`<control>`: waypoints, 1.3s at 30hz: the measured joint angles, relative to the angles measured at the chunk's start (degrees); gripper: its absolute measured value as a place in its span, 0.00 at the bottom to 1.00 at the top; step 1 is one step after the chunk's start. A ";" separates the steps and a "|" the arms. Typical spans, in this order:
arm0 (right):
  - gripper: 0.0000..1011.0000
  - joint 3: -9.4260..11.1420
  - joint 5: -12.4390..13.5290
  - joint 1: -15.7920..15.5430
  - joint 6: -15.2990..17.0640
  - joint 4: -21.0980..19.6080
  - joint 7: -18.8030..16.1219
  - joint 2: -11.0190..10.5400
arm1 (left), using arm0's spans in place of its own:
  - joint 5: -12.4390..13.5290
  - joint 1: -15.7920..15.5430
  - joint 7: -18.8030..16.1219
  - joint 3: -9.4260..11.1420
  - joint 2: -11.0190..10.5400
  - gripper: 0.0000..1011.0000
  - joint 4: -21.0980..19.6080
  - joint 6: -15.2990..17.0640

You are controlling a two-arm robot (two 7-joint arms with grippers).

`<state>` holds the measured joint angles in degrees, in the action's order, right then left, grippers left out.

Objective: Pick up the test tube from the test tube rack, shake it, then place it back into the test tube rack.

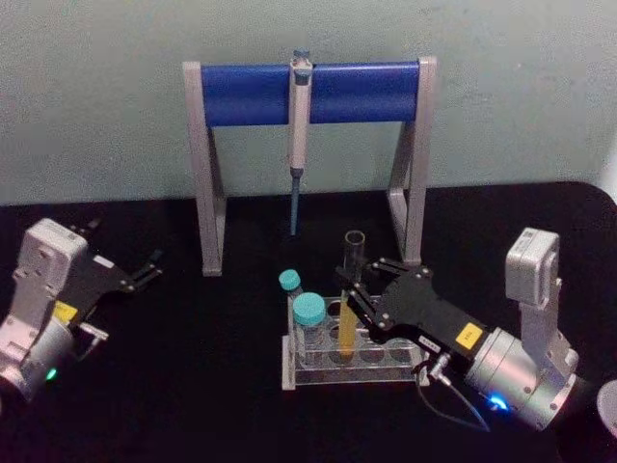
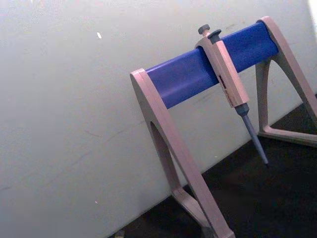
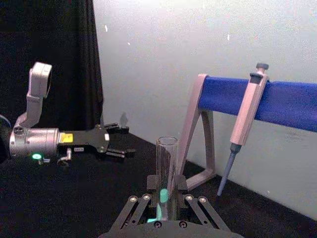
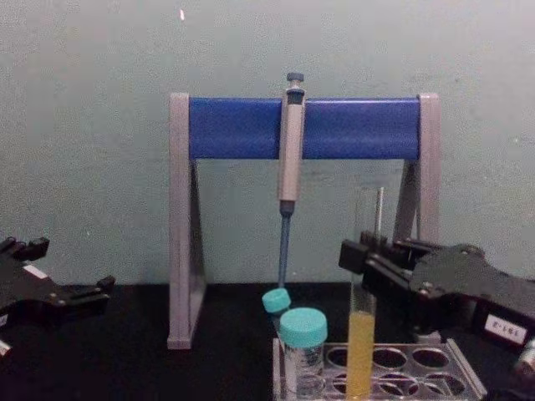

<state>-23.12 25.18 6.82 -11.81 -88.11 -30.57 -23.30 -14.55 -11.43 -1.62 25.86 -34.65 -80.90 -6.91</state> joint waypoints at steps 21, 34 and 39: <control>0.22 -0.59 -1.35 0.23 -0.37 3.86 0.11 1.81 | 0.00 0.00 0.00 0.00 0.00 0.99 0.00 0.00; 0.22 -0.67 -2.08 0.00 -0.29 4.50 0.64 2.30 | 0.00 0.00 0.00 0.00 0.00 0.99 0.00 0.00; 0.22 -0.60 -2.40 0.03 -0.12 4.62 0.89 2.45 | 0.00 0.00 0.00 0.00 0.00 0.99 0.00 0.00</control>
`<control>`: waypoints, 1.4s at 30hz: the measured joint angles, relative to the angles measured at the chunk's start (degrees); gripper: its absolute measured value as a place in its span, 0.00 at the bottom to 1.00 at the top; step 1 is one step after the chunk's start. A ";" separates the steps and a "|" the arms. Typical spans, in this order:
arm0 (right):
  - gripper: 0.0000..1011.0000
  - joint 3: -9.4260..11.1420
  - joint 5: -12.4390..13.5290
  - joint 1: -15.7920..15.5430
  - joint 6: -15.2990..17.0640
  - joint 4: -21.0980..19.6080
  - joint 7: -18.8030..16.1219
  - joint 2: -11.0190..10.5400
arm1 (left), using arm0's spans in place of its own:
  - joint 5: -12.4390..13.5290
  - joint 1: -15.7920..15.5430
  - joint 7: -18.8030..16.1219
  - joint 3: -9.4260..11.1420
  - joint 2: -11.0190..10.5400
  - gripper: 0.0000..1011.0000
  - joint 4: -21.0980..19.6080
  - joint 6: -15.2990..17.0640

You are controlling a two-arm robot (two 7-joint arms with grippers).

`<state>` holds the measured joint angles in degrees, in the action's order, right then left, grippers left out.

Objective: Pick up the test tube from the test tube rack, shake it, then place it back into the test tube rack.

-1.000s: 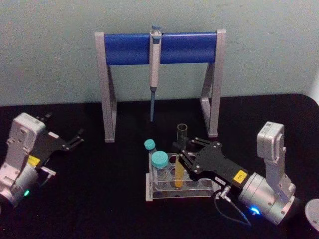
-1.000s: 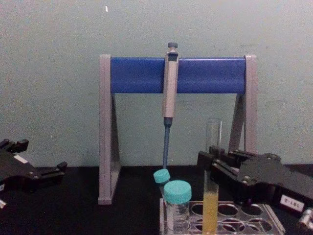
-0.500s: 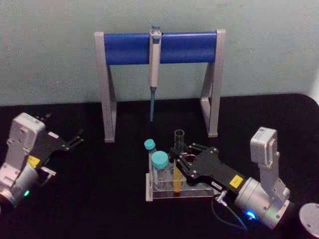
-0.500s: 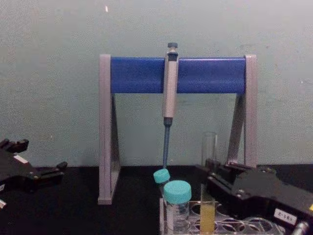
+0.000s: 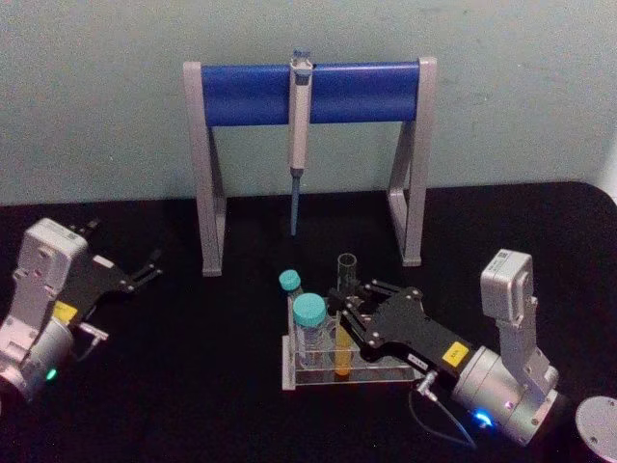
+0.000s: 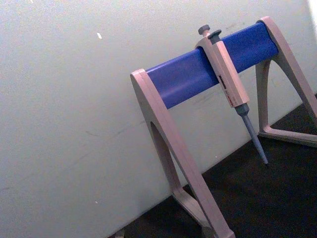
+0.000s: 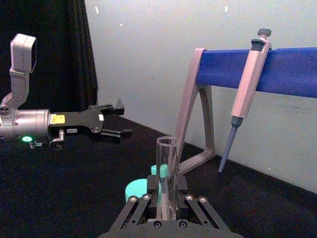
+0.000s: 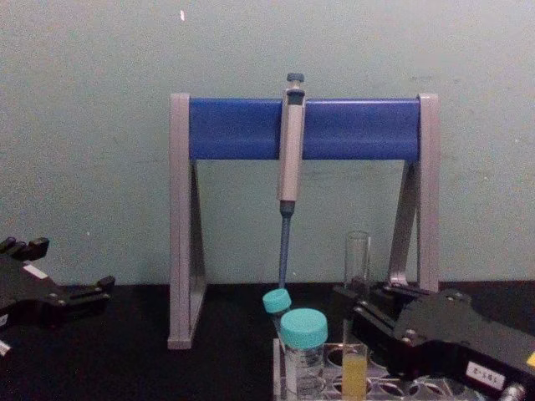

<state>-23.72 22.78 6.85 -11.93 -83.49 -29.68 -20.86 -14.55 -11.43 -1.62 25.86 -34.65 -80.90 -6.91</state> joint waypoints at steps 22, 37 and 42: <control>0.44 0.01 -0.17 -0.06 0.40 0.00 0.07 -0.08 | 0.00 0.00 0.00 0.00 0.00 0.99 0.00 0.00; 0.88 0.03 -0.07 -0.04 0.32 -0.03 0.01 -0.08 | 0.00 0.00 0.00 0.00 0.00 0.99 0.00 0.00; 0.99 0.03 -0.04 -0.04 0.30 -0.03 0.00 -0.08 | 0.00 0.00 0.00 0.00 0.00 0.99 0.00 0.00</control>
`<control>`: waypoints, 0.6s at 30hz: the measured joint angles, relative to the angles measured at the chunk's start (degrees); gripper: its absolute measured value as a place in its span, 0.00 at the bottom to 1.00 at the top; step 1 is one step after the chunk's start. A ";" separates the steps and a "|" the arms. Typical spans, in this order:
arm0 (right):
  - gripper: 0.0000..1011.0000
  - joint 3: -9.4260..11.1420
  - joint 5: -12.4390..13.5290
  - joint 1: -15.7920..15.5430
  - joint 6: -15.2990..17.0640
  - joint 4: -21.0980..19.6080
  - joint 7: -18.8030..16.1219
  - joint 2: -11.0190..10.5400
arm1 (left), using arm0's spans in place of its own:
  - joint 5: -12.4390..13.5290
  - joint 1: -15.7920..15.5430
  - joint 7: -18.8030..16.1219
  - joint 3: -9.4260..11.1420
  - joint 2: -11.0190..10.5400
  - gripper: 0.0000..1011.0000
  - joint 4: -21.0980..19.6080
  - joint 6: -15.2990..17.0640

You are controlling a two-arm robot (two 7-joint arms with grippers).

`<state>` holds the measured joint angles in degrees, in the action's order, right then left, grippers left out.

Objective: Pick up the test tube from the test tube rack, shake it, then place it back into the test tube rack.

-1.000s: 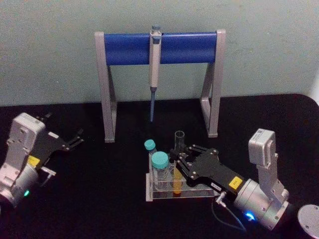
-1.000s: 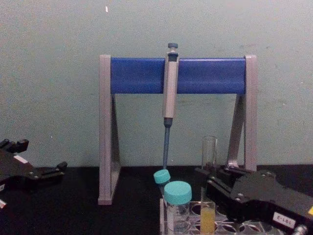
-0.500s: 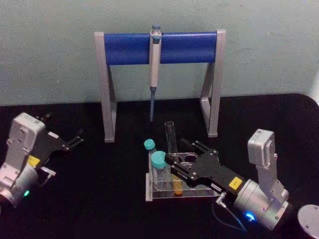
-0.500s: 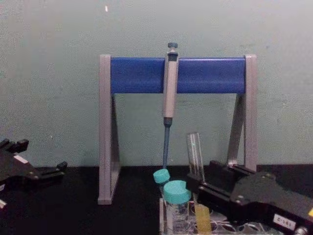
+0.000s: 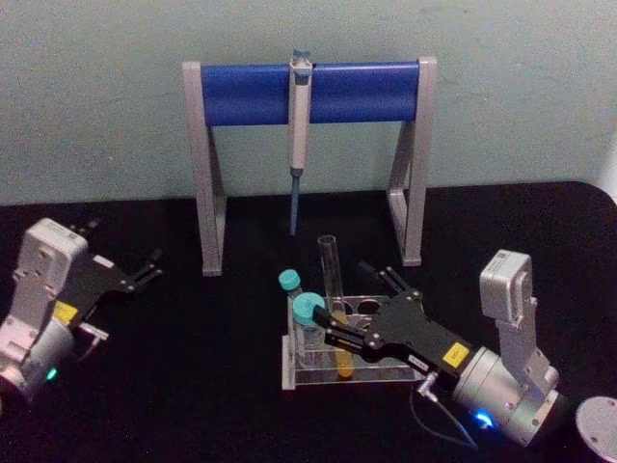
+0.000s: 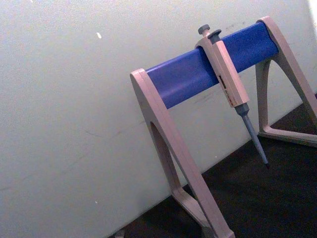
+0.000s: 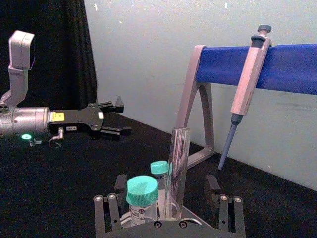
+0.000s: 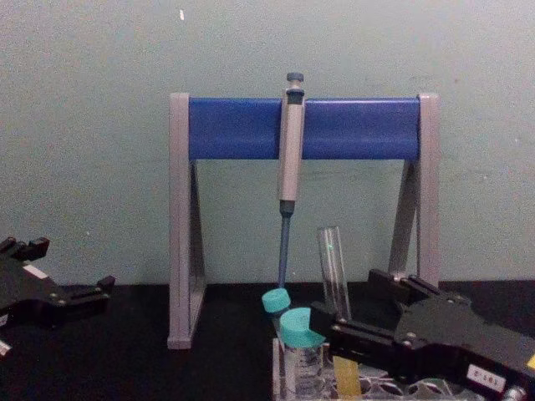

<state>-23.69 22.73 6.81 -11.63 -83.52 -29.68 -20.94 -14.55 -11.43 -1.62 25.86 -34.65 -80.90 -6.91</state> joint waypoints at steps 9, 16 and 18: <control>0.99 -0.01 0.00 0.12 0.08 -0.02 -0.03 -0.03 | 0.00 0.00 0.00 0.00 0.00 0.99 0.00 0.00; 0.99 1.32 0.59 0.34 -1.04 -3.88 -0.14 -0.54 | 0.00 0.00 0.00 0.00 0.00 0.99 0.00 0.00; 0.99 2.35 1.20 -0.06 -2.21 -5.69 0.04 -0.67 | 0.00 0.00 0.00 0.00 0.00 0.99 0.00 0.00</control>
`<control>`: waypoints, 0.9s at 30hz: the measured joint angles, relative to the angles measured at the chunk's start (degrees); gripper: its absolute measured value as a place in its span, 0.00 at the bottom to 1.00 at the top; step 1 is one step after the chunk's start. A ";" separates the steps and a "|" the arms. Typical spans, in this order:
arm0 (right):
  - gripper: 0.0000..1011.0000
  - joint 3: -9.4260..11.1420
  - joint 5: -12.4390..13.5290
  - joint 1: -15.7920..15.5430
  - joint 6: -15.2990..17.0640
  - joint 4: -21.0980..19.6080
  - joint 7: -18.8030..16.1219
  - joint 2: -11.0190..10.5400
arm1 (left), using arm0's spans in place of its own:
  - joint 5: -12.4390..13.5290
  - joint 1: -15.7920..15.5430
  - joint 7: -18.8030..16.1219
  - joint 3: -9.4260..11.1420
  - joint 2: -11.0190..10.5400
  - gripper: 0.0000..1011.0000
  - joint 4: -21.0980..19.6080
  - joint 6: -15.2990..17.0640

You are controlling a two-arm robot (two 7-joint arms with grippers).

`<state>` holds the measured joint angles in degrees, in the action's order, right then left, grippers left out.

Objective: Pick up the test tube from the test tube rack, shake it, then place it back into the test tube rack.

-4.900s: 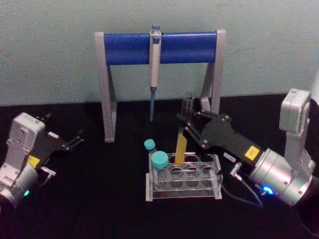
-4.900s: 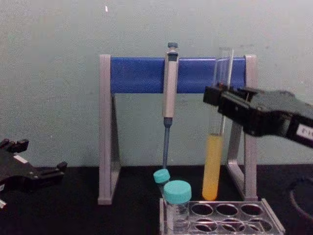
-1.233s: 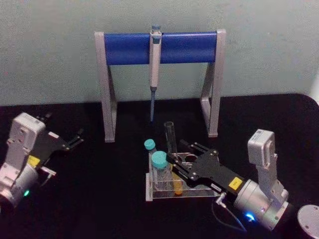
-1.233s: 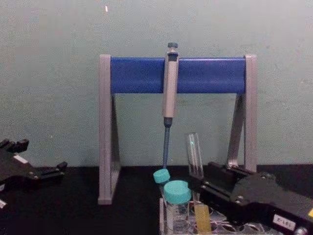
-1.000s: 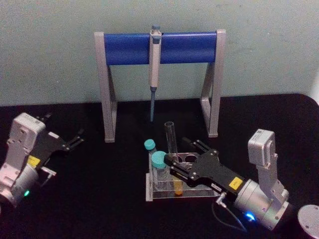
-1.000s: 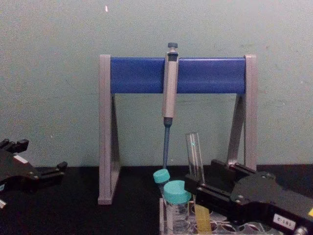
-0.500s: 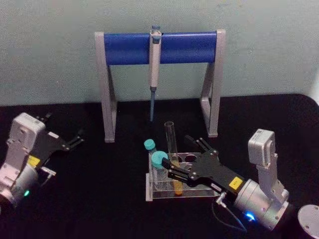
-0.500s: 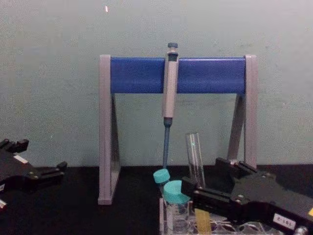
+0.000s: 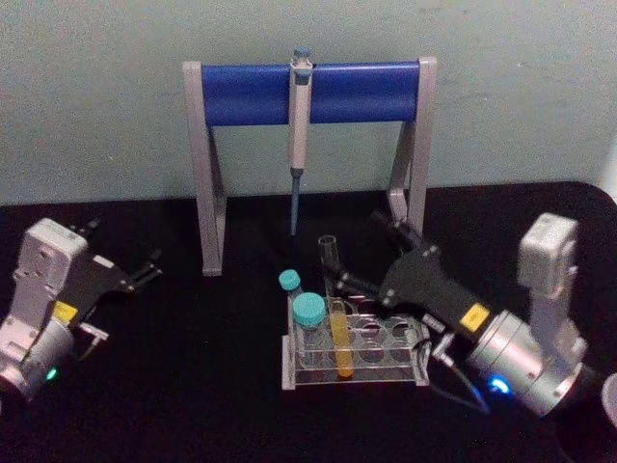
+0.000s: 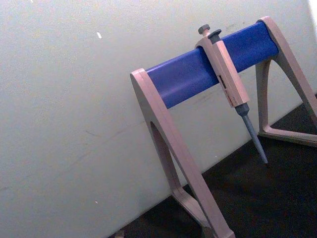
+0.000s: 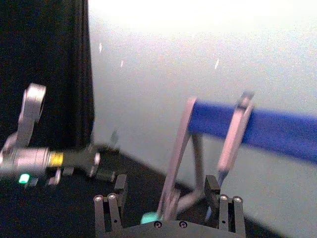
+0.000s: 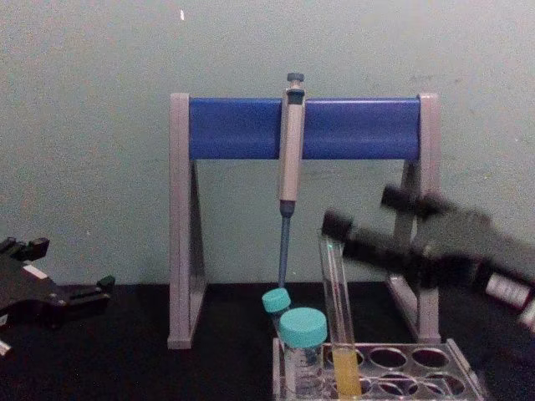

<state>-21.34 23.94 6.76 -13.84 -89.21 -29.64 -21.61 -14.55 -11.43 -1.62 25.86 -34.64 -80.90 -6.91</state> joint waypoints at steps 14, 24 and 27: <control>0.99 10.38 -8.92 -7.11 -1.84 -4.62 18.84 3.16 | 0.00 0.00 0.00 0.00 0.00 0.99 0.00 0.00; 0.99 12.10 -14.88 -9.06 3.11 1.00 26.07 6.13 | 0.00 0.00 0.00 0.00 0.00 0.99 0.00 0.00; 0.99 11.88 -15.87 -8.98 4.37 2.75 26.35 6.79 | 0.00 0.00 0.00 0.00 0.00 0.99 0.00 0.00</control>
<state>-9.46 8.07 -2.22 -9.47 -86.46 -3.29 -14.82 -14.55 -11.43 -1.62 25.86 -34.65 -80.90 -6.91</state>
